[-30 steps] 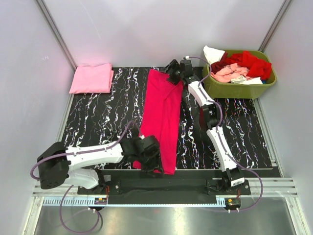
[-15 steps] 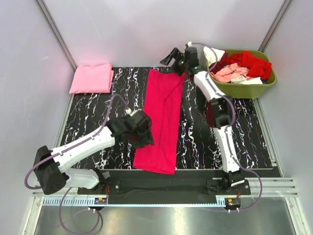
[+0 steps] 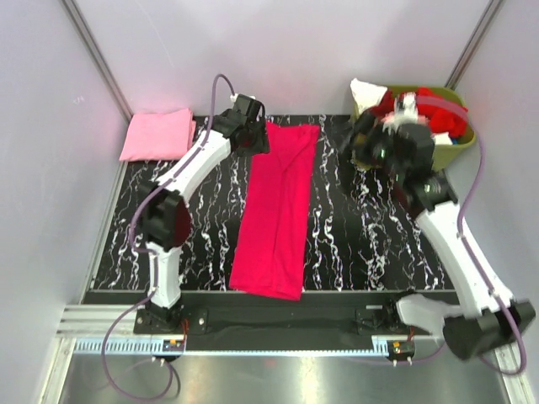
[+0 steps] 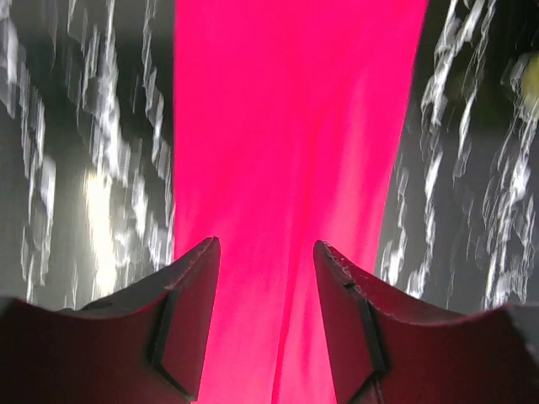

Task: Fold and stack the t-shirts
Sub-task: Fold the tshirt

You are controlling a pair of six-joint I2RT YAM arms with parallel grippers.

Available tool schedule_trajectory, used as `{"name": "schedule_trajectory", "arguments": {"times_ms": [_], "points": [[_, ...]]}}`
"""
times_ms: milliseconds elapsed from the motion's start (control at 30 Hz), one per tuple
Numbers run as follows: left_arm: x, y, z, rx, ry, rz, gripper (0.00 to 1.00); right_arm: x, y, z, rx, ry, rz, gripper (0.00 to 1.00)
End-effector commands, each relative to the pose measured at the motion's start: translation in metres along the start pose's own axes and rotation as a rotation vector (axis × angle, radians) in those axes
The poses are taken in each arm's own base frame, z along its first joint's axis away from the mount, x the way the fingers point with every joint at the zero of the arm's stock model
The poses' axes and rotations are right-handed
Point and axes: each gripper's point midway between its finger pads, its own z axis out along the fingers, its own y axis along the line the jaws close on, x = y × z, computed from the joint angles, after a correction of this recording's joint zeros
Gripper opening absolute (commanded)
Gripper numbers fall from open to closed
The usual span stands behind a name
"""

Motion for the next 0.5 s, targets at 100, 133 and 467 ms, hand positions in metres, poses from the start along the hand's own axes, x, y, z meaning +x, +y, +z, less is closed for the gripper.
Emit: {"name": "schedule_trajectory", "arguments": {"times_ms": [100, 133, 467], "points": [[-0.045, 0.025, 0.091, 0.037, 0.051, 0.033, 0.52, 0.090, -0.065, -0.073, 0.188, 0.210, 0.012, 1.00], [-0.053, 0.036, 0.099, 0.040, 0.040, 0.003, 0.52, 0.092, -0.066, -0.083, 0.193, 0.218, 0.007, 1.00], [-0.071, 0.053, 0.141, 0.203, 0.021, -0.105, 0.54, 0.128, -0.086, -0.166, 0.237, 0.290, -0.051, 1.00]]}}
